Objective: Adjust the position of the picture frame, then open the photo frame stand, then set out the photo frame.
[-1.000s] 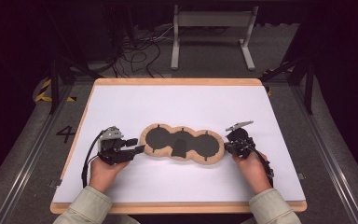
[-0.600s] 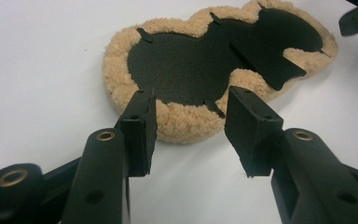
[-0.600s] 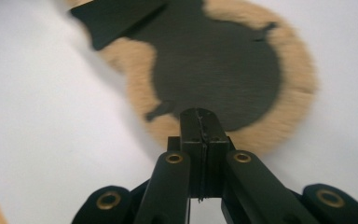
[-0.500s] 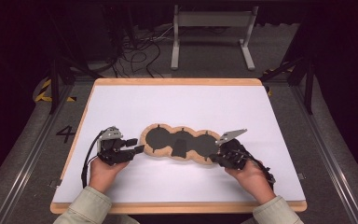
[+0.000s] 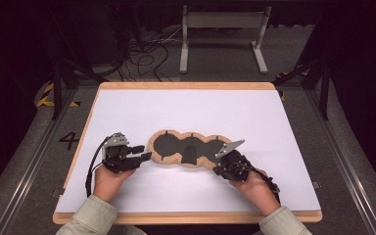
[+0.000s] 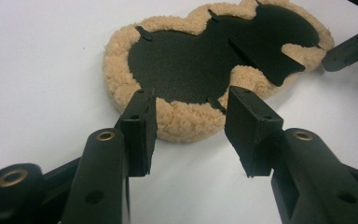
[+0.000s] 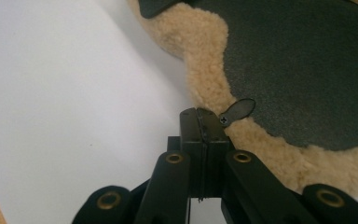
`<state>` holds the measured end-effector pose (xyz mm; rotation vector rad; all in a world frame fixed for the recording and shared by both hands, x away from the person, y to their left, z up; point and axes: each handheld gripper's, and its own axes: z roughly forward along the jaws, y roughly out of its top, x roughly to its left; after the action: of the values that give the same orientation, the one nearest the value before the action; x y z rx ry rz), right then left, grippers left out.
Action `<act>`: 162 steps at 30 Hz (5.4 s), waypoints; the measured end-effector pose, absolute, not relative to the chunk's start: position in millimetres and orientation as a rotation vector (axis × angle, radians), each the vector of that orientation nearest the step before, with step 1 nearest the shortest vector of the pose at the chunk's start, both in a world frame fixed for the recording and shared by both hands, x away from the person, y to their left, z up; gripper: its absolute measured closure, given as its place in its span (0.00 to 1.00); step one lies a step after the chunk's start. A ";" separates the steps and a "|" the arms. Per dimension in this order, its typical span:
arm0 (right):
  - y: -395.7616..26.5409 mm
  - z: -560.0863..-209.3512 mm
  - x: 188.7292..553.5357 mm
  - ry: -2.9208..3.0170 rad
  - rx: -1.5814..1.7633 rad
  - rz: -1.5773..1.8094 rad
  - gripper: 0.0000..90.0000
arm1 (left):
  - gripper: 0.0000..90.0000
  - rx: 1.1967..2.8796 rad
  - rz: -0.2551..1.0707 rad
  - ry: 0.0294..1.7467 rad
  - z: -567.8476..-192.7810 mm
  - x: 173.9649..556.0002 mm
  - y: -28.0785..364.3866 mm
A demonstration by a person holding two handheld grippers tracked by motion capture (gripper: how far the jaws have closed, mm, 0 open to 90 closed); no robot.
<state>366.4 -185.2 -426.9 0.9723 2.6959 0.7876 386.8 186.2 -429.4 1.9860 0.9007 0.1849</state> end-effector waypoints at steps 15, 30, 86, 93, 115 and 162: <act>-200.4 -427.4 380.2 2.519 1.026 0.764 1.00 | 0.60 1.983 0.192 0.905 -429.5 385.6 187.8; -202.1 -409.5 367.7 2.539 0.974 0.956 1.00 | 0.59 1.973 0.203 0.908 -426.8 385.1 190.5; -170.0 -418.4 401.0 2.525 0.861 1.239 1.00 | 0.58 1.963 0.195 0.904 -428.4 385.8 191.0; -171.2 -417.8 397.7 2.526 0.857 1.217 1.00 | 0.57 1.961 0.193 0.904 -428.3 386.1 191.4; -214.4 -378.1 387.4 2.454 0.900 1.222 0.65 | 0.44 1.961 0.169 0.999 -410.6 385.9 190.7; -253.7 -424.9 453.5 2.557 1.390 1.034 0.12 | 0.23 2.034 -0.092 1.202 -447.8 433.0 164.1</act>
<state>453.5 -253.7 -424.9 1.3905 2.5568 1.0340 433.0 164.1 -447.8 2.0342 1.2018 -0.0920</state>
